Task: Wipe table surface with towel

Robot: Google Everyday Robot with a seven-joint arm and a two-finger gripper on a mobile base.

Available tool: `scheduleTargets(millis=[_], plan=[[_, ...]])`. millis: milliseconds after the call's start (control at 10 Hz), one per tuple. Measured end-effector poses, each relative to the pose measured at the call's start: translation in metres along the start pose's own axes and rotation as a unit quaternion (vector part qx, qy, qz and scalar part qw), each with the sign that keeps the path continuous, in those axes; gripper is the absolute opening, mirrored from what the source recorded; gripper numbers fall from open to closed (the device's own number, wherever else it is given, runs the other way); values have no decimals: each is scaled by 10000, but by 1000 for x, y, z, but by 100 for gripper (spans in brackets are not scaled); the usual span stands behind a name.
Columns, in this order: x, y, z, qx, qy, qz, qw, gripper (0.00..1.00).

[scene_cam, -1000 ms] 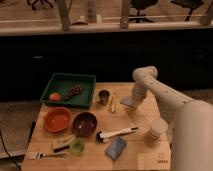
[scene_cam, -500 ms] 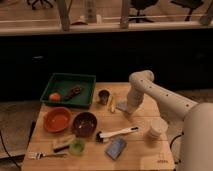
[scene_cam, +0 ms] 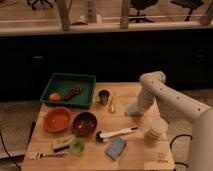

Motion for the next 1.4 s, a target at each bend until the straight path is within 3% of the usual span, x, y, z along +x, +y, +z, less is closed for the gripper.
scheduleTargets(millis=[200, 400, 800, 900, 1100, 1400], plan=[[16, -20, 2, 52, 132, 131, 9998, 0], [13, -36, 8, 69, 131, 101, 9998, 0], [-29, -55, 19, 133, -306, -289, 9990, 0], [-39, -50, 19, 130, -458, -407, 9980, 0], [-46, -26, 17, 83, -566, -454, 9973, 0], [-33, 2, 14, 74, -567, -289, 9979, 0]])
